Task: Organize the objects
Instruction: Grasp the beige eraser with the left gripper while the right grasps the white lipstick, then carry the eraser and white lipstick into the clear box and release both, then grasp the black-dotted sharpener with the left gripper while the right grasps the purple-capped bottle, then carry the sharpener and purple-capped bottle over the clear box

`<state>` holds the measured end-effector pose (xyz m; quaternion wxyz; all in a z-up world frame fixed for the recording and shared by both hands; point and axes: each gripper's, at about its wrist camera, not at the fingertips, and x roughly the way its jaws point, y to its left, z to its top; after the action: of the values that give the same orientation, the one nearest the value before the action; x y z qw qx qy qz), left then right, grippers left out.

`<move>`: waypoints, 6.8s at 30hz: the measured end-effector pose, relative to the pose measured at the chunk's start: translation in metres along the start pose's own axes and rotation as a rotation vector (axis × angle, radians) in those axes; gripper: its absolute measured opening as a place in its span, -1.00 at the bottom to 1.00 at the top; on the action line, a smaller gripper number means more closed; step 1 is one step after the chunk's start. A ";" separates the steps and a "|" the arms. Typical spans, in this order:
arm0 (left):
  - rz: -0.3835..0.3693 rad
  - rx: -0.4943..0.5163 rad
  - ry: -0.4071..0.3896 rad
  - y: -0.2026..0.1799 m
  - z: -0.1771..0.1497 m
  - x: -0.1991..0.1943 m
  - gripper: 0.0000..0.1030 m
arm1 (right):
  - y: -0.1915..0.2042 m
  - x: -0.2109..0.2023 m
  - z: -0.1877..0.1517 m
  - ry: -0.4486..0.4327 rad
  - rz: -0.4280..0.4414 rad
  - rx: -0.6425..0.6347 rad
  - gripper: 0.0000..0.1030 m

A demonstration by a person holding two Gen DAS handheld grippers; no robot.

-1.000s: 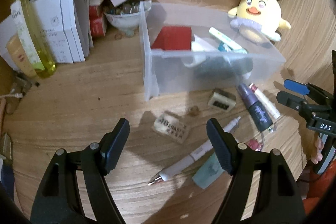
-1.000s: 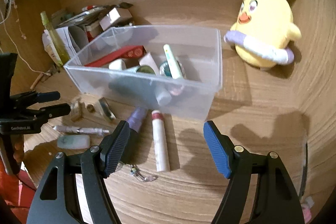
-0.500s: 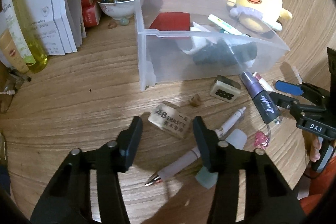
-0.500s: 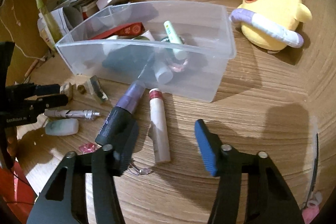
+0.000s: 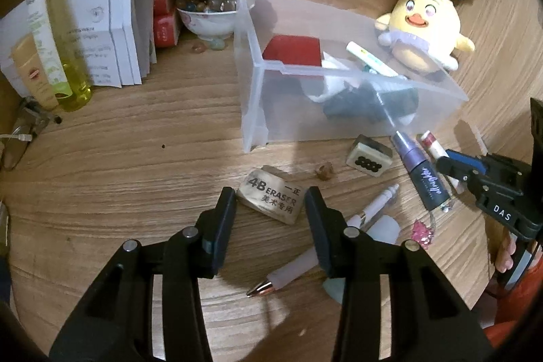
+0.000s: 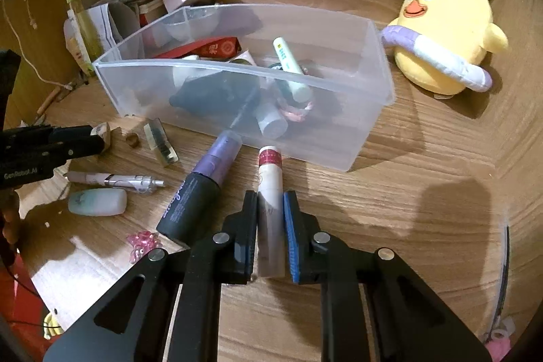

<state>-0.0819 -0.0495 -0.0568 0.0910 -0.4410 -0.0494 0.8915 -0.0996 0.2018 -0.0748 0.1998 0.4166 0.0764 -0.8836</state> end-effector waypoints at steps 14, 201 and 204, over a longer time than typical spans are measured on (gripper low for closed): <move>-0.020 -0.020 -0.104 -0.014 0.009 -0.033 -0.19 | -0.007 -0.052 0.003 -0.125 -0.028 0.026 -0.73; -0.079 0.109 -0.251 -0.068 0.053 -0.063 -0.35 | -0.006 -0.087 0.058 -0.279 0.154 0.086 -0.54; -0.076 0.101 -0.274 -0.066 0.059 -0.068 -0.35 | -0.009 -0.086 0.066 -0.291 0.142 0.083 -0.54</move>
<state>-0.0804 0.0006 0.0433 0.1392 -0.3077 -0.0331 0.9407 -0.1000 0.2151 0.0333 0.2531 0.2967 -0.0196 -0.9206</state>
